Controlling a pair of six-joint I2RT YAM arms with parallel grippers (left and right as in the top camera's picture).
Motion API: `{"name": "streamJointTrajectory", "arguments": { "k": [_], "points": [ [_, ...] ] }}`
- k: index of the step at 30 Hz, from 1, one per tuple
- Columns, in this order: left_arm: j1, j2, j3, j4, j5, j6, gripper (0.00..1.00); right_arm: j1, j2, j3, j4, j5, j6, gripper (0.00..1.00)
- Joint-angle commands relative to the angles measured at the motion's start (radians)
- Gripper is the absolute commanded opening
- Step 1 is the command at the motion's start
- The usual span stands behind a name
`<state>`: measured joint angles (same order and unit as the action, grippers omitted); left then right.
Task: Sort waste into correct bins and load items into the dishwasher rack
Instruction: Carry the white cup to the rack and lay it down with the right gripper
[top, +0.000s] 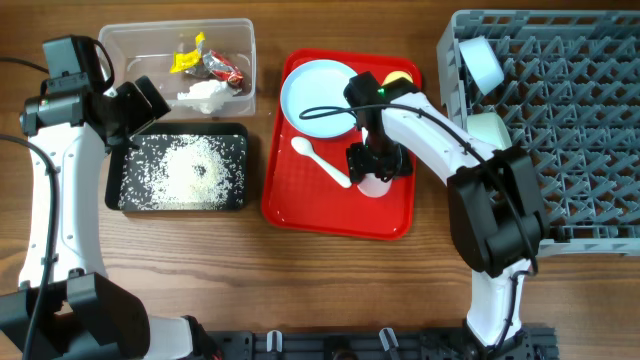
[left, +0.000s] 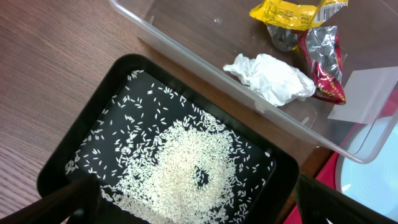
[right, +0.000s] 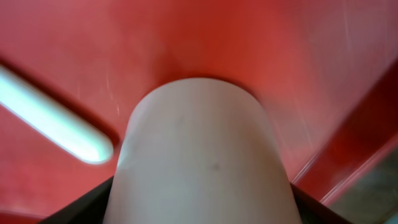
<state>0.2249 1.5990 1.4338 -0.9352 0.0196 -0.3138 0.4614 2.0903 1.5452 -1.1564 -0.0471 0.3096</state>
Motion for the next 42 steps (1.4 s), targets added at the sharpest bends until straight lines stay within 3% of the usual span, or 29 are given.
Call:
{"name": "streamJointTrajectory", "arguments": {
  "k": [1, 9, 12, 15, 20, 26, 31, 36, 39, 42],
  "points": [
    [0.005, 0.000, 0.006, 0.003, -0.006, -0.009, 1.00, 0.001, -0.061, 0.093, -0.064, -0.016, -0.048, 0.61],
    [0.004, 0.000, 0.006, 0.003, -0.006, -0.009, 1.00, -0.077, -0.347, 0.143, -0.247, -0.028, -0.081, 0.60],
    [0.005, 0.000, 0.006, 0.003, -0.006, -0.009, 1.00, -0.259, -0.534, 0.143, -0.342, 0.016, -0.101, 0.61],
    [0.004, 0.000, 0.006, 0.003, -0.006, -0.009, 1.00, -0.468, -0.608, 0.143, -0.375, 0.029, -0.132, 0.60],
    [0.004, 0.000, 0.006, 0.003, -0.006, -0.009, 1.00, -0.734, -0.611, 0.113, -0.367, 0.032, -0.150, 0.59],
    [0.004, 0.000, 0.006, 0.003, -0.006, -0.009, 1.00, -0.951, -0.603, -0.043, -0.319, 0.027, -0.122, 0.56],
    [0.004, 0.000, 0.006, 0.003, -0.006, -0.009, 1.00, -1.009, -0.581, -0.195, -0.198, 0.103, -0.069, 0.55],
    [0.004, 0.000, 0.006, 0.003, -0.006, -0.009, 1.00, -1.045, -0.504, -0.214, -0.168, 0.099, -0.070, 0.56],
    [0.005, 0.000, 0.006, 0.003, -0.006, -0.009, 1.00, -1.045, -0.483, -0.214, -0.167, 0.082, -0.074, 0.78],
    [0.004, 0.000, 0.006, 0.003, -0.006, -0.009, 1.00, -1.045, -0.477, -0.214, -0.167, 0.080, -0.074, 0.88]
  ]
}}
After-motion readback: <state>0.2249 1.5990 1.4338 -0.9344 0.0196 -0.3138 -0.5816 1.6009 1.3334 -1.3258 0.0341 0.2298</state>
